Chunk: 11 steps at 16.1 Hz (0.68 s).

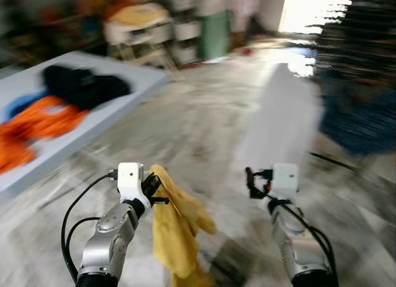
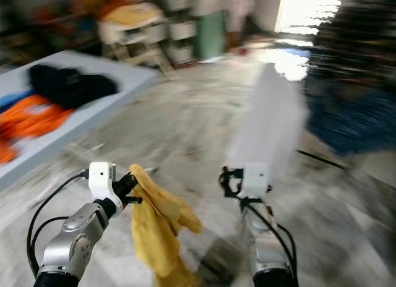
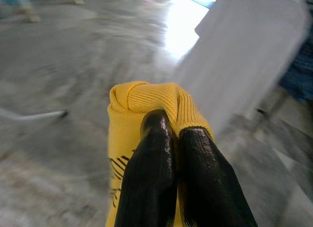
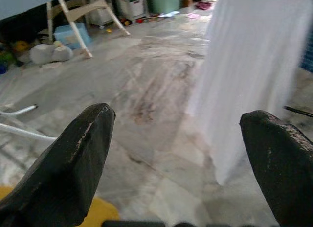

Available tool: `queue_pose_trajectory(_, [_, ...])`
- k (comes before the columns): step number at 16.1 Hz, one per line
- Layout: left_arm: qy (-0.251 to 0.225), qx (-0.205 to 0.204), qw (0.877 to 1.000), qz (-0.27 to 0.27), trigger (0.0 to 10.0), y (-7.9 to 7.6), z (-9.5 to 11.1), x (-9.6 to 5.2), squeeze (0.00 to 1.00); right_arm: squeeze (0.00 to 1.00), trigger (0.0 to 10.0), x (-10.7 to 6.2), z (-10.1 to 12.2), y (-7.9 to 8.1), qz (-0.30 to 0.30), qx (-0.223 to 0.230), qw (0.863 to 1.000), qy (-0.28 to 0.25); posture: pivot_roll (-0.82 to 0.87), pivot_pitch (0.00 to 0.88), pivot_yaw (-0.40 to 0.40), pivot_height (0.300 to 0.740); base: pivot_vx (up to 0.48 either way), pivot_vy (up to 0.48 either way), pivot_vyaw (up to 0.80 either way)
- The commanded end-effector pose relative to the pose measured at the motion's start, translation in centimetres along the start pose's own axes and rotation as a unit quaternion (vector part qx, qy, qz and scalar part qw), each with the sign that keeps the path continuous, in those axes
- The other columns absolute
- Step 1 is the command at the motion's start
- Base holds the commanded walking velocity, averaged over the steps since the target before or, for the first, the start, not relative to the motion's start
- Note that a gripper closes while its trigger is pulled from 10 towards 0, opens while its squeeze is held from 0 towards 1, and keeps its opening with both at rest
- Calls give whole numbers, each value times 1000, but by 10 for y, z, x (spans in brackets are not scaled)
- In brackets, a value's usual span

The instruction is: Hang hanger

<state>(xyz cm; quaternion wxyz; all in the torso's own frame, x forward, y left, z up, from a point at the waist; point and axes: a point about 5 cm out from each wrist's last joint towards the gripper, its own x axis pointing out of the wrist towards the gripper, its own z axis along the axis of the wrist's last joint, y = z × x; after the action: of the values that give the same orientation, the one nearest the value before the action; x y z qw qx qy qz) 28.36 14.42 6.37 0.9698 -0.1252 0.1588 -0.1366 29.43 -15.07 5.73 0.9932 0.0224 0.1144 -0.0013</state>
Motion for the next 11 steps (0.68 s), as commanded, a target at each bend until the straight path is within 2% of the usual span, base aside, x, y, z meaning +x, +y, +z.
queue_pose_trajectory(1, [-28, 9, 1000, -9, 10000, -3, 13, 2, 0, 0, 10000, 3, 6, -1, 0, -4, 1000, -10, -98, 0, 74, 740, 311, 0, -631])
queue_pose_trajectory(6, [-28, 14, 1000, -6, 10000, -1, 12, 1, 0, 0, 10000, 4, 7, 1, 4, -6, 1000, -14, -90, 0, 72, 740, 337, 0, -596])
queue_pose_trajectory(11, [-32, 19, 999, -3, 10000, -1, 15, 0, 0, 0, 10000, 2, 6, 3, 8, -11, 1000, -15, -75, 0, 72, 740, 325, 0, 0])
